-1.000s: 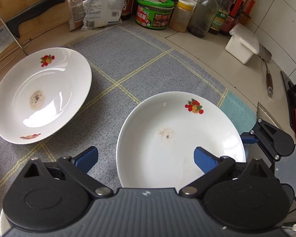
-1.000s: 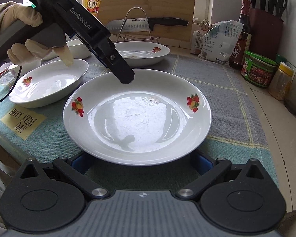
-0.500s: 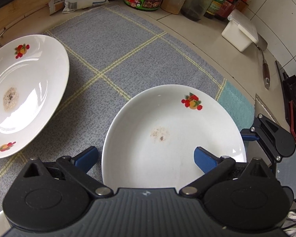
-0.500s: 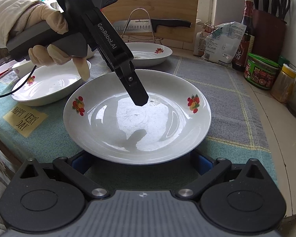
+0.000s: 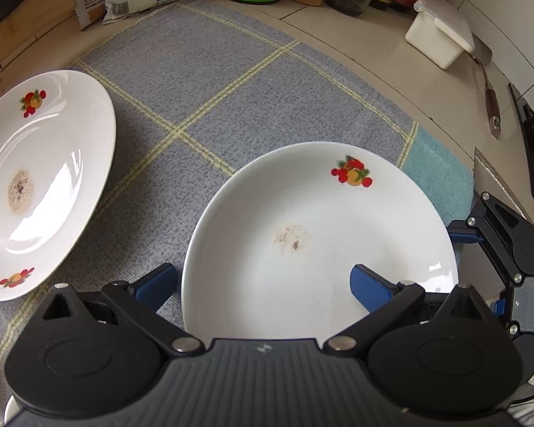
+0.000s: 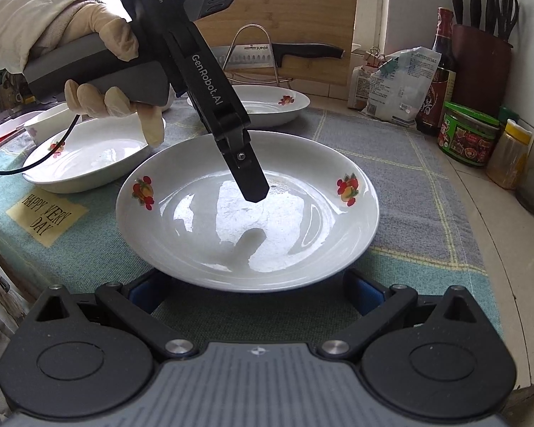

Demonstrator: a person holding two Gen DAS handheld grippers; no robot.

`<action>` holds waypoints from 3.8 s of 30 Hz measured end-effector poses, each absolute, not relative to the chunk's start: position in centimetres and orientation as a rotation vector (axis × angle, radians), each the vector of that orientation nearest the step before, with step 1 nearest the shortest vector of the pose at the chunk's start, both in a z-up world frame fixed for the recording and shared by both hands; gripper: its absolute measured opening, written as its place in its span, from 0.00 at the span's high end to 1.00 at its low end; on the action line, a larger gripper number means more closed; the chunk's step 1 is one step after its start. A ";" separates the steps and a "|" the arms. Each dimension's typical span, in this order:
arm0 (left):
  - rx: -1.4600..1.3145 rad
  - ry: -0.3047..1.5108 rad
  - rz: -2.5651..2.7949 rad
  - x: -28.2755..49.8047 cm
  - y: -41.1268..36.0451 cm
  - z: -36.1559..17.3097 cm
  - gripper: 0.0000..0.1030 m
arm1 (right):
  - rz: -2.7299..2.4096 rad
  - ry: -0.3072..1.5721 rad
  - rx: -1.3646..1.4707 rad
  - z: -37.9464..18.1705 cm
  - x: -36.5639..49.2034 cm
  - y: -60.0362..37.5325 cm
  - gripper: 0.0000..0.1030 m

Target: Organize plates and bowls

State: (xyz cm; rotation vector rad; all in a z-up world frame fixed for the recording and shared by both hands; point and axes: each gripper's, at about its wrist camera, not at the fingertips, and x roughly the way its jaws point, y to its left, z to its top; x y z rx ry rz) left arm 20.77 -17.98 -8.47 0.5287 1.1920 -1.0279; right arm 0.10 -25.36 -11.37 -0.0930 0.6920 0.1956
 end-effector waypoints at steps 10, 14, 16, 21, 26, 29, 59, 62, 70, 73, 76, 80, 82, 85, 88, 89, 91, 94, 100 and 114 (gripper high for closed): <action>0.588 1.214 -1.069 20.6 -18.3 -8.3 0.01 | 0.193 0.707 -0.096 -11.3 0.2 -25.3 0.00; 0.552 1.252 -1.118 21.1 -18.4 -8.0 0.02 | 0.198 0.715 -0.099 -11.2 0.4 -25.3 0.00; 0.547 1.263 -1.130 21.4 -18.5 -7.9 0.03 | 0.200 0.716 -0.099 -11.2 0.6 -25.4 0.00; 0.553 1.288 -1.144 21.5 -18.8 -8.0 0.07 | 0.203 0.723 -0.102 -11.2 0.8 -25.4 0.00; 0.566 1.288 -1.149 21.6 -18.8 -7.8 0.12 | 0.192 0.730 -0.115 -11.0 0.9 -25.2 0.00; 0.576 1.287 -1.161 21.6 -18.7 -7.8 0.12 | 0.183 0.732 -0.138 -10.9 0.9 -24.9 0.00; 0.532 1.386 -1.245 23.4 -18.9 -7.8 0.14 | 0.209 0.770 -0.127 -10.6 1.7 -24.6 0.00; 0.543 1.371 -1.248 23.3 -18.9 -7.7 0.14 | 0.211 0.776 -0.126 -10.6 1.7 -24.6 0.00; 0.537 1.359 -1.249 23.2 -18.8 -7.5 0.14 | 0.219 0.793 -0.107 -10.4 2.1 -24.8 0.00; 0.528 1.348 -1.254 23.3 -18.9 -7.1 0.14 | 0.219 0.794 -0.110 -10.2 2.1 -25.0 0.00; 0.524 1.332 -1.258 23.3 -19.0 -6.6 0.14 | 0.217 0.791 -0.125 -9.9 2.1 -25.2 0.00; 0.515 1.319 -1.256 23.4 -19.3 -6.1 0.14 | 0.217 0.786 -0.134 -9.6 2.2 -25.5 0.00; 0.515 1.313 -1.256 23.5 -19.5 -6.0 0.14 | 0.220 0.781 -0.139 -9.4 2.4 -25.8 0.00; 0.511 1.309 -1.249 23.8 -20.0 -5.8 0.14 | 0.225 0.778 -0.139 -9.4 2.7 -26.3 0.00; 0.507 1.299 -1.251 24.3 -20.5 -5.7 0.14 | 0.226 0.777 -0.142 -9.3 3.2 -26.8 0.00; 0.504 1.298 -1.253 24.4 -20.7 -5.6 0.14 | 0.225 0.777 -0.145 -9.3 3.3 -27.0 0.00; 0.500 1.291 -1.257 24.7 -21.3 -5.5 0.14 | 0.226 0.778 -0.150 -9.1 3.7 -27.5 0.00; 0.497 1.281 -1.259 25.3 -22.1 -5.4 0.14 | 0.223 0.778 -0.153 -8.9 4.2 -28.3 0.00; 0.486 1.264 -1.257 26.8 -23.6 -5.4 0.14 | 0.224 0.781 -0.167 -8.7 5.7 -30.0 0.00; 0.470 1.235 -1.262 30.2 -27.8 -6.3 0.14 | 0.223 0.793 -0.167 -9.5 9.5 -34.4 0.00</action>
